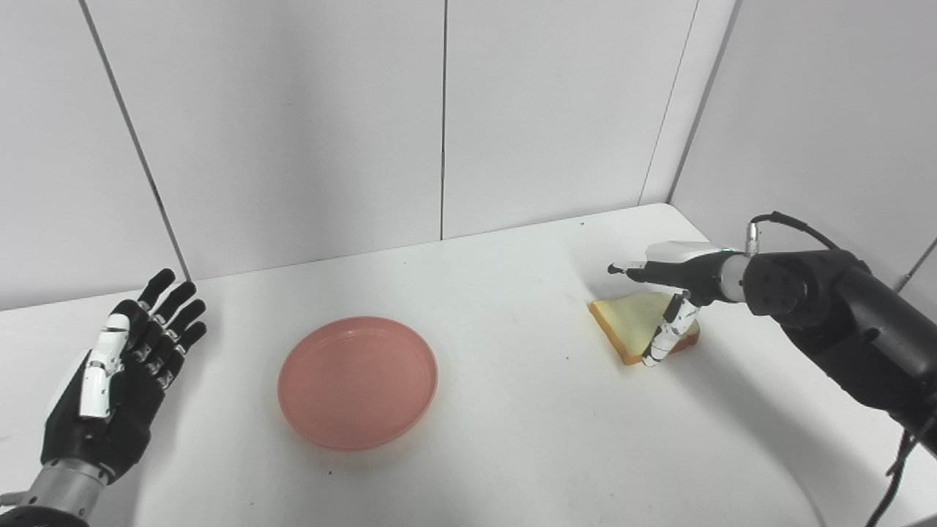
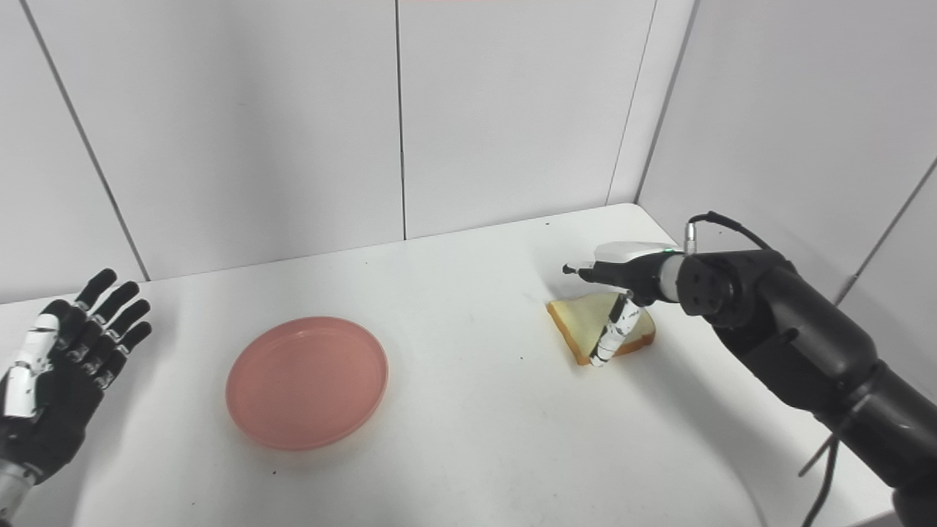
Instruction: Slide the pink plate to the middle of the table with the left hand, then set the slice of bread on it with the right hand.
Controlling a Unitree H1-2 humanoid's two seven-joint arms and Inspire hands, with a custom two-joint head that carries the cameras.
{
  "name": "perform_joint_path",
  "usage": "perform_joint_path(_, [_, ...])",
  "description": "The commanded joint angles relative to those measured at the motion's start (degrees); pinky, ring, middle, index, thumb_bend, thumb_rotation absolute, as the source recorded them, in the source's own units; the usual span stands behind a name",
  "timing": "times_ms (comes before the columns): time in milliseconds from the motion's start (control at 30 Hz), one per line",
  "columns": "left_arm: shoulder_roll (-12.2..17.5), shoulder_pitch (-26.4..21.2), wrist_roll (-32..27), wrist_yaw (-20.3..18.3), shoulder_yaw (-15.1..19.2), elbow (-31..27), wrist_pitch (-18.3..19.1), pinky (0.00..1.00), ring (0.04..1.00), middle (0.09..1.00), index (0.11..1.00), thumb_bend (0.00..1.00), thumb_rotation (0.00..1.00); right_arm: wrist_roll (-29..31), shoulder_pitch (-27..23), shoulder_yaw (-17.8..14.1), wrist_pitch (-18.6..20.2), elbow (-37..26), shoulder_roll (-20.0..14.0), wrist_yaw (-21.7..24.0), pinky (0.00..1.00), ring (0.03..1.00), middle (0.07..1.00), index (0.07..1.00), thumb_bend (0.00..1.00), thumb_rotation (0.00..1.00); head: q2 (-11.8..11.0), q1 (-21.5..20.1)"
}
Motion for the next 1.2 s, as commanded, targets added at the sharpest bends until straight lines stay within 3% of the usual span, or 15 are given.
perform_joint_path(0, [0.71, -1.31, -0.98, -0.44, 0.33, -2.09, -0.25, 0.97, 0.952, 0.956, 0.946, 0.43, 1.00, -1.65, -1.53, -0.93, -2.52, -0.61, -1.62, -2.29, 0.93, 1.000, 1.000, 1.000, 1.00, 0.31, 0.17, -0.02])
perform_joint_path(300, [0.80, -1.12, -1.09, -0.41, 0.43, -2.78, 0.41, 0.97, 0.949, 0.952, 0.942, 0.43, 1.00, -5.34, -0.49, -0.94, -11.52, 3.77, -1.07, -9.74, 0.98, 1.000, 1.000, 1.000, 1.00, 0.28, 0.77, 0.15])
perform_joint_path(600, [0.81, -1.01, -1.17, -0.45, 0.39, -3.10, 0.67, 0.97, 0.949, 0.952, 0.941, 0.43, 1.00, -9.84, -1.99, 0.46, -16.68, 5.91, -0.72, -10.83, 1.00, 1.000, 1.000, 1.000, 1.00, 0.34, 1.04, 0.17])
perform_joint_path(867, [0.87, -0.88, -1.03, -0.20, 0.43, -3.99, 1.40, 0.97, 0.947, 0.950, 0.937, 0.43, 1.00, -9.68, -2.36, 0.34, -17.25, 6.61, 0.34, -9.52, 0.98, 1.000, 1.000, 1.000, 1.00, 0.31, 1.41, 0.20])
perform_joint_path(1067, [0.88, -0.72, -0.99, -0.06, 0.49, -4.75, 2.03, 0.96, 0.947, 0.950, 0.938, 0.43, 1.00, -10.28, -2.56, 1.27, -15.02, 6.40, 1.47, -5.88, 0.99, 1.000, 1.000, 1.000, 1.00, 0.36, 1.64, 0.25])
perform_joint_path(1167, [0.86, -0.74, -0.85, 0.05, 0.47, -4.93, 2.17, 0.96, 0.945, 0.947, 0.936, 0.42, 1.00, -11.46, -3.03, 1.74, -14.13, 7.52, 2.35, -4.22, 1.00, 1.000, 1.000, 1.000, 1.00, 0.31, 1.69, 0.30])
